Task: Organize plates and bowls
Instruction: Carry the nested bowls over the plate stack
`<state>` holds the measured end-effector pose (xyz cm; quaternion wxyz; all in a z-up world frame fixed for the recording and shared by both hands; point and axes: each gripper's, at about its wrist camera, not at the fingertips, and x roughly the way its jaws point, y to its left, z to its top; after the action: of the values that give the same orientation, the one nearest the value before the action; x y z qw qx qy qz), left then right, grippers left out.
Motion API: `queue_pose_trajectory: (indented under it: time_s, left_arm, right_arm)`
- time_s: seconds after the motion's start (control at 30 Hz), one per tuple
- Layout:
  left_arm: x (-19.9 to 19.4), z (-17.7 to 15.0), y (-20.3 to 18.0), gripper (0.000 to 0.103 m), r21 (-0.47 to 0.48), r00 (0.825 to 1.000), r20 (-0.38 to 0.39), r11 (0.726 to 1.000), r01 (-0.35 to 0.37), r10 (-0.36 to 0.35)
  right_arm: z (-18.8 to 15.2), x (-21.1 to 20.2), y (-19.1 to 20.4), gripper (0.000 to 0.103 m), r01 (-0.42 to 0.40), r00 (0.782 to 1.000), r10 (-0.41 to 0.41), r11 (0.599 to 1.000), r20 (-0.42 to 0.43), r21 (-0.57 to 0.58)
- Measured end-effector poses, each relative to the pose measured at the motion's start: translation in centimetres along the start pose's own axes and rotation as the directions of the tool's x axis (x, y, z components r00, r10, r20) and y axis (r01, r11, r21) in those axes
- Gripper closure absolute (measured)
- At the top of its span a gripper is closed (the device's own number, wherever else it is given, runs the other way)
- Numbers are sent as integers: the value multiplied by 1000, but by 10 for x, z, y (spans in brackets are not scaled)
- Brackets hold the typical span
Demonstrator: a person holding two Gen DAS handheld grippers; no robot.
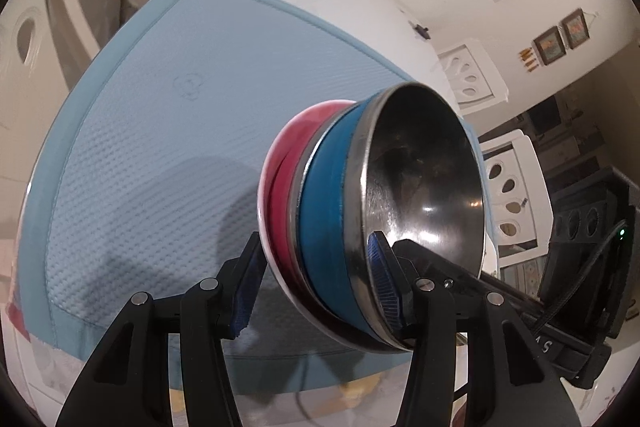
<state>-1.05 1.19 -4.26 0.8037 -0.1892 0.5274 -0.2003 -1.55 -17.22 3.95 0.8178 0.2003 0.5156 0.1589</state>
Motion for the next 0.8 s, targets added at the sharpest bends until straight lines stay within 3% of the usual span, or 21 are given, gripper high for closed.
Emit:
queue_pose_trajectory:
  time_s: [0.27, 0.5, 0.8]
  left_arm:
    - [-9, 6, -39, 55, 91, 999, 36, 996, 13, -16]
    - [-3, 2, -85, 55, 144, 997, 41, 988, 59, -65]
    - [48, -28, -156, 55, 190, 991, -58, 973, 129, -120]
  right_arm:
    - [7, -38, 1, 57, 13, 997, -9, 999, 81, -43]
    - [1, -83, -23, 57, 24, 992, -24, 1000, 125, 2]
    - [-24, -142, -94, 57, 89, 987, -100, 992, 128, 92]
